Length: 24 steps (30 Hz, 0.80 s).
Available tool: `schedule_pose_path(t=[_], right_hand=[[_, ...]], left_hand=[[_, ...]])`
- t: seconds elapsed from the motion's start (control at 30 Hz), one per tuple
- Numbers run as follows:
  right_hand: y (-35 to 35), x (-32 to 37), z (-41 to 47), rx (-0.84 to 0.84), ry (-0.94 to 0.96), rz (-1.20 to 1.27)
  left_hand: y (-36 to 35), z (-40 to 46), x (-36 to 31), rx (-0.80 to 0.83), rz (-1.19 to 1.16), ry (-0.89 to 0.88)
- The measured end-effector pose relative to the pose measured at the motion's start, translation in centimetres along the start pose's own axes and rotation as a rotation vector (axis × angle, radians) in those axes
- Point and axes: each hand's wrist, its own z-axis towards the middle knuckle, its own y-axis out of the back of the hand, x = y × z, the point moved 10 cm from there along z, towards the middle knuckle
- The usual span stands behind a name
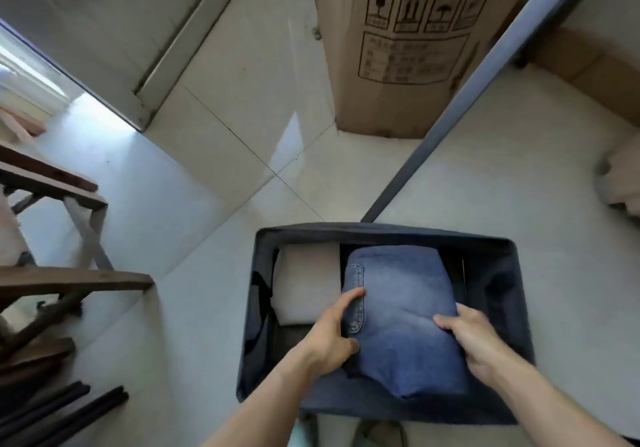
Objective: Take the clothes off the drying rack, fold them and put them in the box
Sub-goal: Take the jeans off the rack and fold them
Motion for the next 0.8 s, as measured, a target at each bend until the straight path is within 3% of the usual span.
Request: schedule_pose_path(t=[0.3,0.47,0.67,0.8], right_hand=[[-1.2,-2.7,11.6,-0.027,0.048,-0.040],[-2.8,-3.5,14.6,-0.084,0.051,-0.238],[-1.5,-2.0,11.7,-0.212,0.043,-0.419],[-2.0,1.1,5.6,-0.210,0.010,-0.339]], left_hand=[[-0.2,9.0,5.9,-0.125,0.194,0.061],[-0.9,11.0,8.6,-0.052,0.269,0.202],[0.6,9.9,5.9,-0.119,0.250,0.277],[0.6,7.6,1.2,-0.152,0.143,0.282]])
